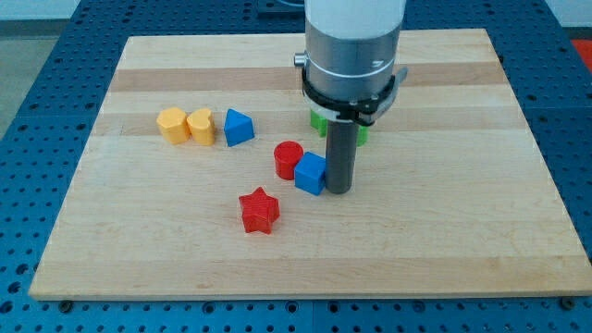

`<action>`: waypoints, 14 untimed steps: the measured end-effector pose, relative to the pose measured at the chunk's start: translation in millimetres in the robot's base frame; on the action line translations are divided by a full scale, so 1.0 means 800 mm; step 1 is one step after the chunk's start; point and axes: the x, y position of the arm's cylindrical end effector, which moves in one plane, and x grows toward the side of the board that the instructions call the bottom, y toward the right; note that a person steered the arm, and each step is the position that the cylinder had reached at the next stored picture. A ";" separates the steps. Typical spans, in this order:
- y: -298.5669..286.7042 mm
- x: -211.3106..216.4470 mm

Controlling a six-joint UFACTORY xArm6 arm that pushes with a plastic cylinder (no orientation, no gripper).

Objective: Slide the blue cube above red circle

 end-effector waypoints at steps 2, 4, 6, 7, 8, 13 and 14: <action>-0.004 0.038; -0.047 0.035; -0.024 -0.004; -0.001 -0.007; 0.000 -0.027; -0.040 -0.087; -0.043 -0.102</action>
